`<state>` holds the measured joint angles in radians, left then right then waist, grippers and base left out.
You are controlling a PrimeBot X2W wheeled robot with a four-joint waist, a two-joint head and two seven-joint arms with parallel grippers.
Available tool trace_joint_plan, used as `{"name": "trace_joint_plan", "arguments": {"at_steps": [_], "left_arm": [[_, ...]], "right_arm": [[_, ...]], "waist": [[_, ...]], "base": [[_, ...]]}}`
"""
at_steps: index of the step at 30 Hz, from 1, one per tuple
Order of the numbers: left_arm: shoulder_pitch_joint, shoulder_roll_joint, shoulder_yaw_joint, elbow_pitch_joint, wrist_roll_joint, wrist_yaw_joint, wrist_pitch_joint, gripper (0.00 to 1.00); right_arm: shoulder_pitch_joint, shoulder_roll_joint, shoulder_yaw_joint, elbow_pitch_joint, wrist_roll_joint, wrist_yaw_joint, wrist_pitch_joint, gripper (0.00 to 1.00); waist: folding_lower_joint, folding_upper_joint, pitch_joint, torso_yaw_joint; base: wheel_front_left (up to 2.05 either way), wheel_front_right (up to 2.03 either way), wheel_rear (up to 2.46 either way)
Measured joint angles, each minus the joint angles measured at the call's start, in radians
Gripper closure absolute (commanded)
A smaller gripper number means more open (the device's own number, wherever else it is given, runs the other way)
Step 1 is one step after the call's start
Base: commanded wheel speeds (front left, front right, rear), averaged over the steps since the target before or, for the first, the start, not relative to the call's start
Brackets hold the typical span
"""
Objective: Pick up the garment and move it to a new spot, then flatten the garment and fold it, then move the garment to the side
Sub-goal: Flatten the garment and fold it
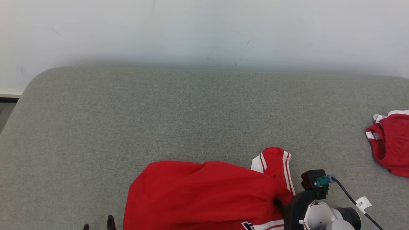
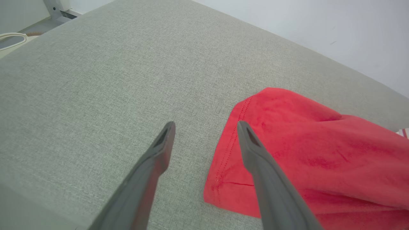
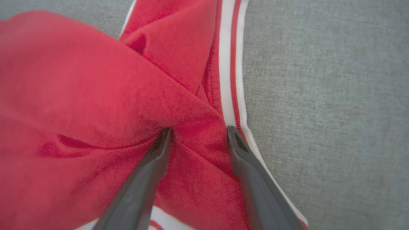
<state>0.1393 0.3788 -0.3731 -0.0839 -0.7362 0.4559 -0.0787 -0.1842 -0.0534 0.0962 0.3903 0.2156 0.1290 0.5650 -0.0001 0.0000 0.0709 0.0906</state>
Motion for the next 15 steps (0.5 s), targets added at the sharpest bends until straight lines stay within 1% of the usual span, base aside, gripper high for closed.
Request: {"name": "trace_joint_plan", "arguments": {"at_steps": [3,8,11,15], "left_arm": [[0.000,-0.004,-0.001,0.001,-0.003,-0.006,-0.004,0.00],[-0.005,-0.009,-0.004,0.007,-0.003,-0.016,-0.014,0.00],[-0.019,-0.012,-0.007,0.011,-0.003,-0.017,-0.017,0.00],[-0.042,-0.022,-0.021,0.026,-0.001,-0.034,-0.018,0.00]], "right_arm": [[-0.017,0.005,-0.026,0.002,-0.050,0.001,-0.052,1.00],[-0.098,0.003,-0.088,0.011,-0.104,0.001,-0.134,1.00],[-0.136,0.004,-0.098,0.026,-0.123,0.001,-0.149,1.00],[-0.215,0.004,-0.144,0.082,-0.173,0.001,-0.174,1.00]], "waist": [[0.0000,0.0000,-0.002,0.003],[0.0002,0.0001,-0.001,0.003],[0.0002,0.0001,0.002,0.004],[0.0003,0.0001,0.006,0.014]], "base": [[0.00,0.00,0.00],[0.00,0.00,0.00],[0.00,0.00,0.00],[0.00,0.00,0.00]]}}
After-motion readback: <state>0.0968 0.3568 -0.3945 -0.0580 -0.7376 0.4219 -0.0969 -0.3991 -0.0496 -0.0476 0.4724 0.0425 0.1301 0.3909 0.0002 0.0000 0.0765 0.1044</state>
